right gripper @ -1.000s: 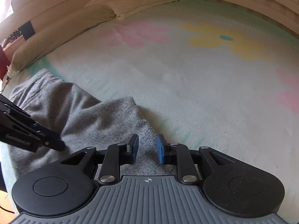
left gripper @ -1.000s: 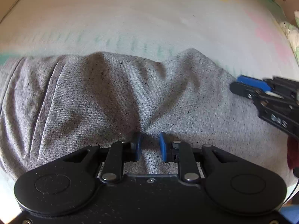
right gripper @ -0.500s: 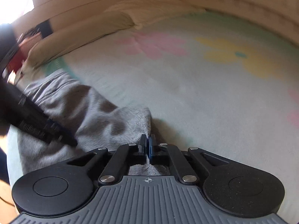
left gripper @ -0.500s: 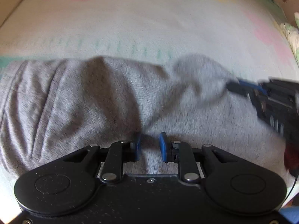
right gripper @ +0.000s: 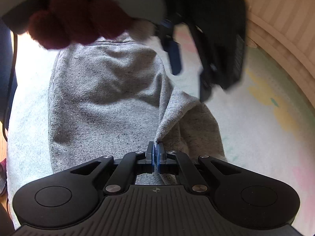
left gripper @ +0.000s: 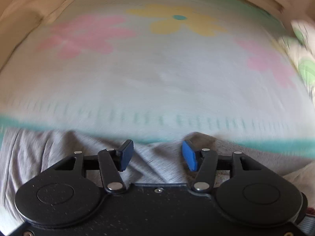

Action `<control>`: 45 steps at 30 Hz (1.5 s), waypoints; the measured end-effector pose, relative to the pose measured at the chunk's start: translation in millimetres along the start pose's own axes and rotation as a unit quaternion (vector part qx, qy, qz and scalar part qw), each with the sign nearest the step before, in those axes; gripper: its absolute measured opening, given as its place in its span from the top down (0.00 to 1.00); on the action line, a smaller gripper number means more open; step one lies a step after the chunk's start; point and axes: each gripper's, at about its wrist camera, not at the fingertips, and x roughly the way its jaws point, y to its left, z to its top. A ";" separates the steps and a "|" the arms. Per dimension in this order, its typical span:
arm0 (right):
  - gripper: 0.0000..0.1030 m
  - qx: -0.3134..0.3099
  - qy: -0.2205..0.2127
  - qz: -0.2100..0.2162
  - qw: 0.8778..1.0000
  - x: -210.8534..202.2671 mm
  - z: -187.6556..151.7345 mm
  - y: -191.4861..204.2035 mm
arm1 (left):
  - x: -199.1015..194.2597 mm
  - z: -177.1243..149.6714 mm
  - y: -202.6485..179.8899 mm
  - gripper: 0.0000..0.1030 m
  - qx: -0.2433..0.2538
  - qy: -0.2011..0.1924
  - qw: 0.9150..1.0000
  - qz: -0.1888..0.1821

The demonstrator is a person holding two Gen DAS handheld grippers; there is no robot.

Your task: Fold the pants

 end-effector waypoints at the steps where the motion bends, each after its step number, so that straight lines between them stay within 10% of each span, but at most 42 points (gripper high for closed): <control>1: 0.97 0.004 -0.002 -0.001 1.000 -0.7 0.1 -1.3 | 3.1 1.2 -9.0 0.42 0.020 -0.001 1.000 0.006; 5: 0.98 0.011 -0.011 -0.005 1.000 -5.5 -3.3 -3.0 | 22.7 3.7 -39.3 0.41 0.105 0.013 0.991 0.078; 7: 0.98 0.011 -0.014 -0.012 1.000 -6.5 -4.1 -3.2 | 38.6 1.4 -43.7 0.86 0.125 0.025 0.987 0.103; 8: 0.98 0.010 -0.016 -0.017 1.000 -6.6 -4.1 -4.0 | 44.7 4.2 -42.1 0.91 0.118 0.032 0.988 0.093; 14: 0.98 0.044 -0.033 -0.061 0.997 -6.4 -2.5 -24.7 | 67.1 39.3 -13.0 0.92 0.013 0.035 0.998 0.053; 23: 0.98 0.086 -0.022 -0.078 0.993 8.1 -1.1 -44.0 | 94.0 45.8 9.4 0.90 -0.064 0.051 0.996 0.021; 31: 0.97 0.207 -0.001 -0.068 0.976 29.2 -1.1 -93.1 | 46.8 55.1 63.2 0.49 -0.148 -0.041 0.988 0.032; 34: 0.97 0.237 0.030 -0.059 0.969 44.2 -5.6 -101.0 | 42.4 39.5 77.8 0.49 -0.147 -0.033 0.988 0.027; 39: 0.92 0.313 -0.035 -0.090 0.945 25.3 -4.4 -106.1 | 37.1 -7.6 95.2 0.49 -0.134 0.005 0.990 0.041; 45: 0.92 0.292 -0.062 -0.045 0.953 29.1 17.3 -84.0 | 21.8 -53.4 102.0 0.49 -0.062 0.025 0.995 0.075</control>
